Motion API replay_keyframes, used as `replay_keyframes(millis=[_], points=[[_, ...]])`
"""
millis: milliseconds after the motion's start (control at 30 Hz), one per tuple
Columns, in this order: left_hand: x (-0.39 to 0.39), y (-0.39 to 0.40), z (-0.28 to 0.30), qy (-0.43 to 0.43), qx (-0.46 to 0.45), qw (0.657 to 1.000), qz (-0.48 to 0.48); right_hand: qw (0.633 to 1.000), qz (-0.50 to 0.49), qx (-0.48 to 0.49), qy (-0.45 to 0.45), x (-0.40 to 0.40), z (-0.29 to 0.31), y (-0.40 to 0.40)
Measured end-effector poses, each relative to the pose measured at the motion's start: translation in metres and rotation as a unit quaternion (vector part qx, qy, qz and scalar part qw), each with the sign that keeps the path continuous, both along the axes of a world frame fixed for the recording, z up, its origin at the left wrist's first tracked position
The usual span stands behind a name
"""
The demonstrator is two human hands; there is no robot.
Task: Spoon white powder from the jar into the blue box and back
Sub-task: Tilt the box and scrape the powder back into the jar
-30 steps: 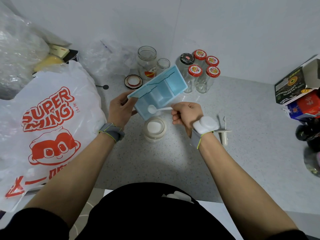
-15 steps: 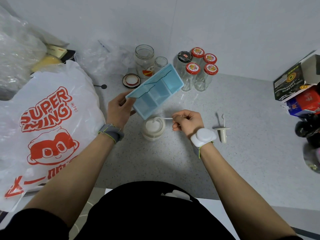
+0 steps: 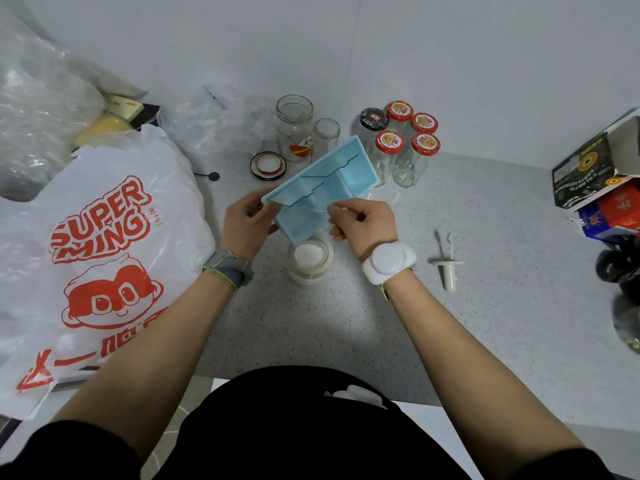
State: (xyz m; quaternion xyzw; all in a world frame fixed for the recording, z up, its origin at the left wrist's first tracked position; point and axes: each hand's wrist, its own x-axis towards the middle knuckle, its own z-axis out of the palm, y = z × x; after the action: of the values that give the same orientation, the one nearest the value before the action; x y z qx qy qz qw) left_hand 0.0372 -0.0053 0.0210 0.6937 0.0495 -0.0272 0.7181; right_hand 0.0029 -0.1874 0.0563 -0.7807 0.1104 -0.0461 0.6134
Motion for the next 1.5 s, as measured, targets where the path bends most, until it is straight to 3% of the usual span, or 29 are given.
replay_keyframes(millis=[67,133,233,333,467,600,800,1067,1500], points=[[0.0,0.001,0.001,-0.001,0.002,1.0,0.002,0.991,0.047,-0.121,-0.033,0.006,-0.005,0.004],[0.001,0.002,0.001,-0.004,0.01,1.0,0.0,0.96,0.117,-0.24,-0.083,0.008,-0.009,0.007],[0.002,0.004,-0.001,-0.008,0.017,1.0,-0.003,0.928,0.167,-0.316,-0.108,0.008,-0.012,0.013],[-0.001,0.004,-0.004,-0.006,0.014,1.0,-0.011,0.948,0.153,-0.274,-0.048,0.004,-0.011,0.02],[-0.003,0.004,-0.006,-0.009,0.014,1.0,-0.02,0.992,0.052,-0.074,0.086,0.001,-0.007,0.023],[0.001,0.006,-0.003,0.004,0.002,1.0,-0.002,0.987,-0.011,0.074,0.143,0.004,-0.006,0.019],[0.003,0.005,0.004,0.007,-0.023,1.0,0.008,0.968,-0.059,0.169,0.176,0.007,0.002,0.02],[0.004,0.008,0.001,0.023,-0.026,0.999,0.015,0.967,-0.061,0.185,0.164,0.004,0.011,0.003],[0.002,0.002,0.0,0.023,-0.025,0.999,0.036,0.989,-0.025,0.084,0.122,-0.02,-0.018,-0.02]])
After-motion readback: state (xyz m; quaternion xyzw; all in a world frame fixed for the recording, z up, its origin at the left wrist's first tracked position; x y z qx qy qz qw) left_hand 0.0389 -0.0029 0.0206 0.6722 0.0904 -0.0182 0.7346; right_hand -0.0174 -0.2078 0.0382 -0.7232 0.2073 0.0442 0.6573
